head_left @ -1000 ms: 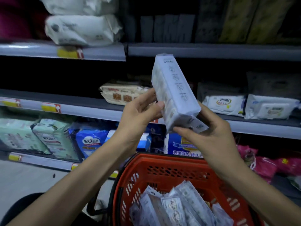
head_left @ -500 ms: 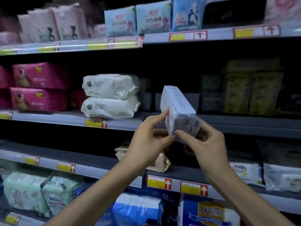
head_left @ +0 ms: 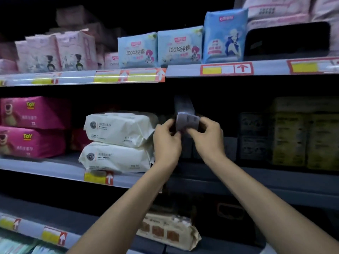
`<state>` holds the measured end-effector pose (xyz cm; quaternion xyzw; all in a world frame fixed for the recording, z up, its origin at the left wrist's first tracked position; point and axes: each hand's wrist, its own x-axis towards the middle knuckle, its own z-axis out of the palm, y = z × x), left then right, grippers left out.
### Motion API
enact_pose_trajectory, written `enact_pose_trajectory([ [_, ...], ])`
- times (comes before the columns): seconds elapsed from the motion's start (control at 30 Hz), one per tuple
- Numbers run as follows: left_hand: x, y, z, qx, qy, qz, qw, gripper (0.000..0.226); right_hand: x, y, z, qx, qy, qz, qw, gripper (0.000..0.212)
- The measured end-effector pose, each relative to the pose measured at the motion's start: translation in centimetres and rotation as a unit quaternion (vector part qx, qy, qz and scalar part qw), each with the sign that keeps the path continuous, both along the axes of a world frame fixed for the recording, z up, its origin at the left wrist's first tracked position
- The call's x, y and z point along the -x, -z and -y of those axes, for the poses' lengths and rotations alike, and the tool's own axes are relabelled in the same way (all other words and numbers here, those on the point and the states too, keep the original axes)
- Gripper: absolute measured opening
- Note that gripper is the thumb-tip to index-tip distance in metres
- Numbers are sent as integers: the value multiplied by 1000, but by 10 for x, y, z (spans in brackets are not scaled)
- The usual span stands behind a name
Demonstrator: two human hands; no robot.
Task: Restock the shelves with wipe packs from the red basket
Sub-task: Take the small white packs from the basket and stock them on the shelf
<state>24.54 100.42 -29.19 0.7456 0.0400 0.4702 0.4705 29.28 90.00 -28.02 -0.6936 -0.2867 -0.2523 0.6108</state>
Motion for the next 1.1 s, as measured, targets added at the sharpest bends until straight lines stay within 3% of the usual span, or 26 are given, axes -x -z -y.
enact_pose_trajectory([
  [0.07,-16,-3,-5,13,-105,-39,994,19,-18,-3,-18,23,43,-68,996,28],
  [0.13,-24,-1,-4,51,-146,-65,986,24,-27,3,-33,55,54,-106,991,43],
  [0.3,-26,7,-1,110,-108,-74,985,14,-24,10,-41,68,78,-81,991,40],
  [0.53,0,14,-2,115,-16,-109,987,46,-1,12,-18,89,44,-135,986,34],
  [0.67,20,14,3,109,14,-129,986,66,17,9,5,118,43,-148,981,42],
  [0.77,36,13,5,67,23,-151,986,73,31,5,28,131,42,-136,981,52],
  [0.97,75,19,20,-88,28,-155,984,64,64,1,79,224,59,-76,970,66],
  [1.1,98,28,29,-215,1,-195,957,82,83,11,114,322,79,-37,943,86],
])
